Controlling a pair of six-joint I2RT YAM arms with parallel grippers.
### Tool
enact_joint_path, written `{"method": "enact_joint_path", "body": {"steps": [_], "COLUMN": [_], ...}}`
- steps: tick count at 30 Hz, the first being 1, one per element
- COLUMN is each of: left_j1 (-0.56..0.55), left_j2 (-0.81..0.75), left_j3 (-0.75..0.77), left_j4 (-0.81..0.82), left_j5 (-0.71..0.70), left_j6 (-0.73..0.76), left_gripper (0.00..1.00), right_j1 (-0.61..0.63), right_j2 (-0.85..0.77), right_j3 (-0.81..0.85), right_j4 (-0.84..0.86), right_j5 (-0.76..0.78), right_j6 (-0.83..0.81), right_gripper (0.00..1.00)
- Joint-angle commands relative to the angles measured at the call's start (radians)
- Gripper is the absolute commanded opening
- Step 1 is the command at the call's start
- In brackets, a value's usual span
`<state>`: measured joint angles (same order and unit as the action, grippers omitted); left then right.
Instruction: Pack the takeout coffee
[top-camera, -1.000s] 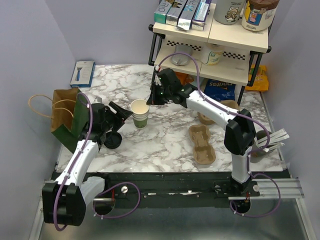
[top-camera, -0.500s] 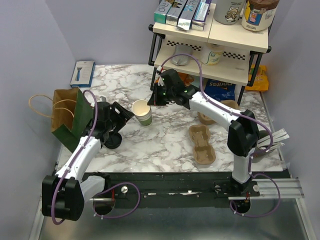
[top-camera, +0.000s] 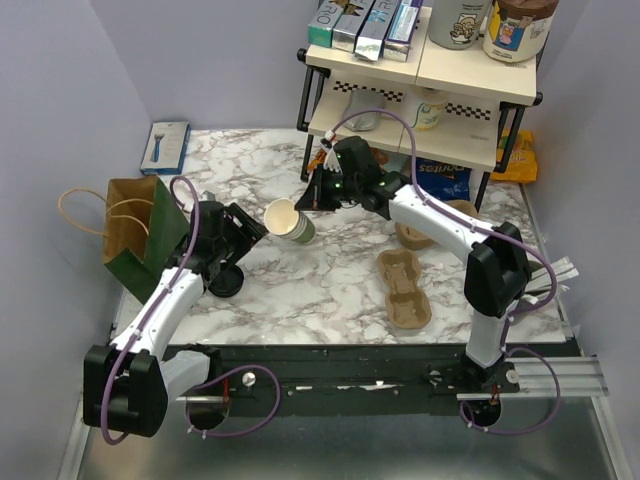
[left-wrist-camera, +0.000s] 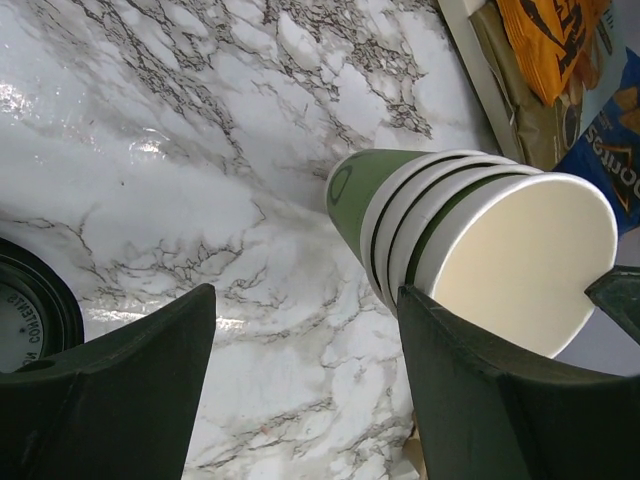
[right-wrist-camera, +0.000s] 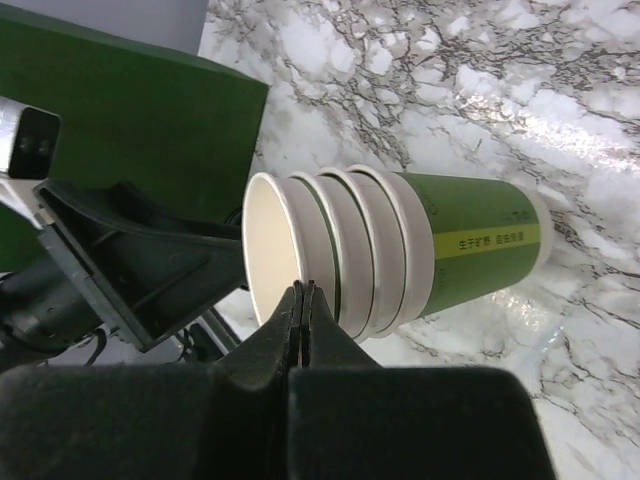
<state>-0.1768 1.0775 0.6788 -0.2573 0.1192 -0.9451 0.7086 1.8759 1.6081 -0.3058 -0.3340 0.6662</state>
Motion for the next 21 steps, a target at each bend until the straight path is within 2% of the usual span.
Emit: {"method": "enact_joint_path", "body": {"steps": [1,12,17,20,21], "left_j1": [-0.012,-0.02,-0.02,-0.018,-0.02], "left_j2": [0.022,0.0,-0.047,-0.08,-0.091], "left_j3": [0.022,0.048,0.088,0.116,0.129], "left_j4": [-0.002,0.02,-0.028,-0.06,-0.085], "left_j5": [-0.01,0.048,0.036,0.004,-0.007], "left_j6": [0.019,0.017,0.034,0.049,0.055], "left_gripper": [0.8,0.83,0.87,0.91,0.98], "right_j1": [-0.026,-0.05,-0.051,-0.051,-0.052], "right_j2": [-0.043,-0.004,-0.009,-0.032,-0.046], "right_j3": [-0.019,-0.037,-0.016,0.012,0.033], "right_j4": [0.099,0.06,0.057,0.047,0.04], "right_j5": [-0.132,-0.068,-0.053,-0.019,-0.007], "right_j6": [0.069,0.02,-0.008,-0.031,-0.045], "right_gripper": [0.01,0.01,0.01,0.01,0.01]}}
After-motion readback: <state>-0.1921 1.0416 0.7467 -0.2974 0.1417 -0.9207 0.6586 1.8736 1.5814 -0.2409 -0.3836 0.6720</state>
